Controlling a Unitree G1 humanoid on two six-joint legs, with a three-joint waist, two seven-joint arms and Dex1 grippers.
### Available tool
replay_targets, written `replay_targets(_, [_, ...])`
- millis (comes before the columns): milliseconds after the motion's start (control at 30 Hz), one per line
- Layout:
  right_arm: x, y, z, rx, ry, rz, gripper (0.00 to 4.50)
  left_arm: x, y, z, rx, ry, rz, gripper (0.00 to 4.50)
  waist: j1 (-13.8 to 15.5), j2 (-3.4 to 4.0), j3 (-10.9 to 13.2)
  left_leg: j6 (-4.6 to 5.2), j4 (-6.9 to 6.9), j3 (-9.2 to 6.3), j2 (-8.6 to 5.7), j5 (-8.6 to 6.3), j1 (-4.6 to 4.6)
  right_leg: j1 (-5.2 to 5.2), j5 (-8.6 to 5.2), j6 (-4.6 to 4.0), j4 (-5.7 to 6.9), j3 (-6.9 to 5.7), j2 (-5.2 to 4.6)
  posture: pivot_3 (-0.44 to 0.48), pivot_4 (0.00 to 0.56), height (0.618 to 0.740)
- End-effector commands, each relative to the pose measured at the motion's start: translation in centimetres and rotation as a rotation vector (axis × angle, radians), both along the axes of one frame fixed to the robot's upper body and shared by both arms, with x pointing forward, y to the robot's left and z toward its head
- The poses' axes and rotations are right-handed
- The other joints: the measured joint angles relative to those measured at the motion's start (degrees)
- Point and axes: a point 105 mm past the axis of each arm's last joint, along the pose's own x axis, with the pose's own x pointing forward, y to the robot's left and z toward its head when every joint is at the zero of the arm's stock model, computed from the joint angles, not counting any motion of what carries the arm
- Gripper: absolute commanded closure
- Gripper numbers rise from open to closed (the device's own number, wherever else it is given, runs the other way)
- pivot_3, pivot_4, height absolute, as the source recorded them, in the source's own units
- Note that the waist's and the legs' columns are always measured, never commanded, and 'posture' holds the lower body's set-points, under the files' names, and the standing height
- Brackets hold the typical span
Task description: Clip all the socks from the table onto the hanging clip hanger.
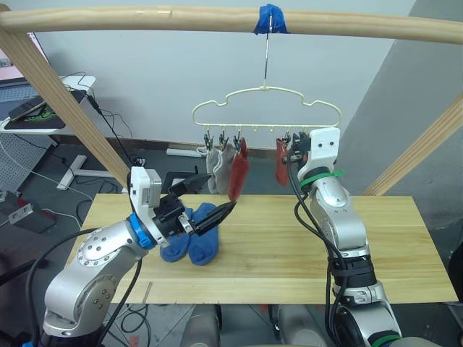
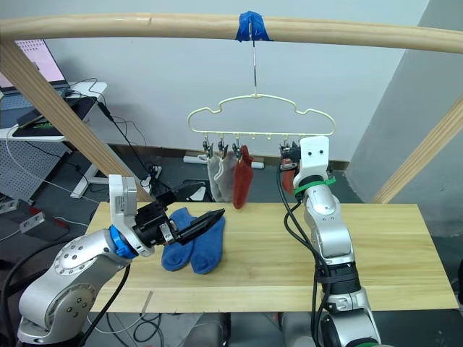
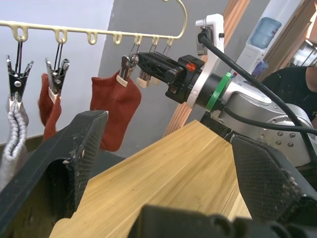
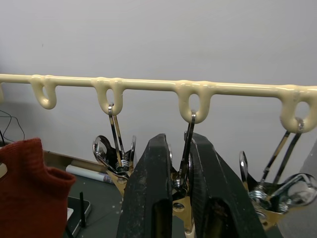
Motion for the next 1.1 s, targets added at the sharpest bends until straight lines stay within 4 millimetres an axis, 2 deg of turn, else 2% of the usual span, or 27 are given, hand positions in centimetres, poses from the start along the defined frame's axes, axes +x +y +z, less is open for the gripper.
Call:
replay_targets(33, [-0.4,-0.5,1.6,0.033,-0.043,0.029,4.36,-0.4,-0.4,0.4,0.001,-0.036,-0.014,0.00,0.00,0.00,0.00,0.00,0.00,0.00,0.00,0.00,0.00,0.00,0.00,0.00,0.00,0.00,0.00,-0.036,0.189,0.740])
replay_targets(100, [-0.5,-0.4,1.6,0.068,-0.017,0.079,4.36,-0.4,-0.3,-0.1,0.014,-0.017,-0.010,0.00,-0.01,0.00,0.00,0.00,0.00,0.00,0.00,0.00,0.00,0.01,0.00,0.00,0.00,0.00,0.00,-0.040,0.189,0.740])
replay_targets(167, [-0.8,-0.1,1.5,0.077,0.050,0.200,4.36,0.4,0.9,-2.0,0.068,0.041,0.066,0.00,-0.02,0.01,-0.01,0.00,0.00,0.00,0.00,0.00,0.00,0.01,0.00,0.00,0.00,0.00,0.00,-0.040,0.189,0.740])
replay_targets(233, [-1.3,0.0,1.5,0.059,0.144,0.346,4.36,1.9,3.4,-5.1,0.137,0.145,0.194,0.00,-0.03,0.02,-0.01,0.00,0.01,0.00,0.00,0.00,0.03,0.02,0.00,0.00,0.01,0.00,0.00,-0.063,0.189,0.740])
replay_targets(300, [-1.8,-0.1,1.7,0.017,0.208,0.438,4.36,2.9,5.3,-7.2,0.191,0.192,0.261,0.00,-0.03,0.03,-0.01,0.02,0.05,0.01,-0.02,0.01,0.07,0.03,0.01,-0.02,0.04,0.01,0.00,-0.063,0.189,0.740])
replay_targets(400, [-2.2,-0.2,2.0,-0.008,0.274,0.508,4.36,3.6,6.3,-10.3,0.318,0.232,0.252,0.00,-0.20,0.03,-0.02,0.05,0.06,-0.02,0.00,0.02,0.06,0.03,-0.02,0.03,0.04,-0.03,0.04,-0.086,0.185,0.740])
replay_targets(533, [-2.5,-0.4,2.2,-0.016,0.318,0.540,4.36,5.1,7.4,-13.2,0.421,0.268,0.268,0.00,-0.27,0.01,-0.03,0.05,0.05,0.00,0.01,0.02,0.04,0.01,0.00,-0.01,0.02,-0.02,0.05,-0.117,0.186,0.740])
replay_targets(600, [-2.4,-0.5,2.0,-0.020,0.333,0.533,4.36,6.2,7.4,-14.0,0.457,0.267,0.267,0.00,-0.28,0.01,-0.03,0.05,0.05,0.00,-0.01,0.02,0.02,0.02,0.04,-0.06,0.01,-0.02,0.04,-0.121,0.185,0.740])
replay_targets(733, [-2.4,-0.8,2.0,-0.032,0.338,0.519,4.36,8.0,8.9,-14.9,0.515,0.249,0.333,0.00,-0.37,-0.01,-0.04,0.05,0.06,0.02,-0.04,0.02,-0.03,0.02,0.07,-0.03,-0.03,-0.01,-0.01,-0.140,0.182,0.740])
replay_targets(867, [-2.5,-1.2,2.2,-0.023,0.334,0.493,4.36,9.6,12.6,-15.5,0.582,0.245,0.461,0.00,-0.85,-0.01,-0.04,0.05,0.05,0.00,-0.04,0.02,-0.02,0.00,0.07,-0.03,0.01,-0.03,-0.02,-0.171,0.177,0.740])
replay_targets(967, [-2.6,-1.6,2.3,-0.016,0.333,0.473,4.36,10.3,14.6,-15.9,0.536,0.287,0.551,0.00,-1.39,-0.02,-0.05,0.05,0.07,-0.01,-0.04,0.02,-0.03,0.00,0.07,-0.02,0.02,-0.04,-0.02,-0.176,0.178,0.740])
replay_targets(1100, [-2.6,-1.6,2.3,-0.012,0.336,0.466,4.36,11.0,14.9,-17.0,0.480,0.358,0.592,0.00,-1.76,-0.04,-0.06,0.05,0.10,-0.01,-0.12,0.02,-0.04,0.02,0.09,0.02,0.02,-0.04,-0.09,-0.188,0.182,0.740])
